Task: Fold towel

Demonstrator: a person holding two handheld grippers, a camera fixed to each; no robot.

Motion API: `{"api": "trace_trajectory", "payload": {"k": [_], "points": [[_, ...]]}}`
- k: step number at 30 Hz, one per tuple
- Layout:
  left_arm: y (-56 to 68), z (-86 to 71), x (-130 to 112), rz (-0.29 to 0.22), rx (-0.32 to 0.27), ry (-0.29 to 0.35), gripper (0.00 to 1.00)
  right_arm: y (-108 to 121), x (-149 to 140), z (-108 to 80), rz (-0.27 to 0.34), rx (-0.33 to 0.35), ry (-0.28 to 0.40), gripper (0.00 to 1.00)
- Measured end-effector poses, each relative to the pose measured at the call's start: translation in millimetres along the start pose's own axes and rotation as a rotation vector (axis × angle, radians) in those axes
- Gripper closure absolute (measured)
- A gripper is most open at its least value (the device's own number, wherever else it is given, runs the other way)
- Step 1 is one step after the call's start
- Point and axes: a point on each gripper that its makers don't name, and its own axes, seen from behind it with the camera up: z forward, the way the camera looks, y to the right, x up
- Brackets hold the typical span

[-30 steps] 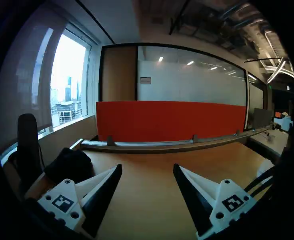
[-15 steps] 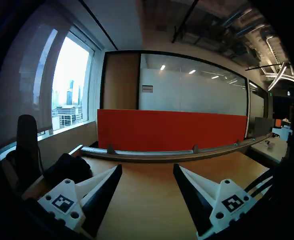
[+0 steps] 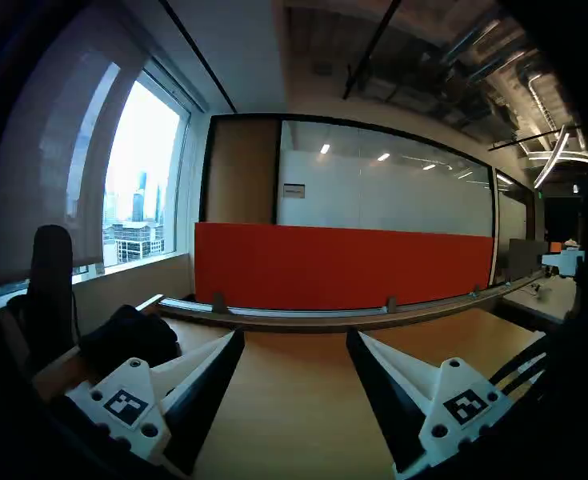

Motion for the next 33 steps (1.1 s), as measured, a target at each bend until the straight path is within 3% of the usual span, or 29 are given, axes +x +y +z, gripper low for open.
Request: {"api": "trace_trajectory", "payload": {"k": [14, 24, 33], "points": [[-3.5, 0.6, -65, 0.037, 0.008, 0.048, 0.06, 1, -21, -5.7, 0.033, -0.029, 0.046, 0.03], [-10.7, -5.2, -110, 0.023, 0.027, 0.047, 0.06, -1, -39, -6.5, 0.006, -0.033, 0.047, 0.03], [-18.6, -11.1, -132, 0.024, 0.031, 0.047, 0.06, -8, -49, -11.0, 0.005, -0.022, 0.047, 0.03]]}}
